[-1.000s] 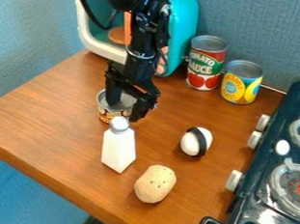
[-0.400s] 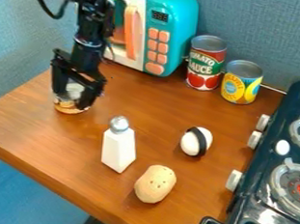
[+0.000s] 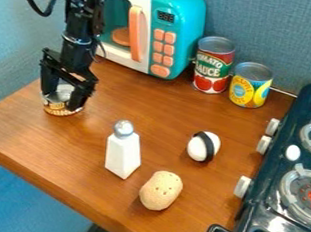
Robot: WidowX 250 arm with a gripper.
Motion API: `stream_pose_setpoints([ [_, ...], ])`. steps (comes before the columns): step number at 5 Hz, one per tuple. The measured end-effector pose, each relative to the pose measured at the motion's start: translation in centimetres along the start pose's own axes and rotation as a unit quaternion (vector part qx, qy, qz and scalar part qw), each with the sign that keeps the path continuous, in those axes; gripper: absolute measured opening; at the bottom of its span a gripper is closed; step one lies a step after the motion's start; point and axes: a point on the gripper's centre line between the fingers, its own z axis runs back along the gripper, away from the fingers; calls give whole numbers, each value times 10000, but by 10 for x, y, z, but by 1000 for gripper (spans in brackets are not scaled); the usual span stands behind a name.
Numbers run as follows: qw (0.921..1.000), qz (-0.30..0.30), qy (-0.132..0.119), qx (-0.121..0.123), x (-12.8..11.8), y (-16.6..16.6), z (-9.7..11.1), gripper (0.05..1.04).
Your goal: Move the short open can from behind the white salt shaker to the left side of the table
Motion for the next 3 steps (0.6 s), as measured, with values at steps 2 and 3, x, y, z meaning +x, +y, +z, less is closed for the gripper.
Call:
stream_pose_setpoints([
  [2,9952,-82,-747,-634,-4,-19,36,1001],
  [3,9951,-289,-758,-569,-5,-37,50,1001],
])
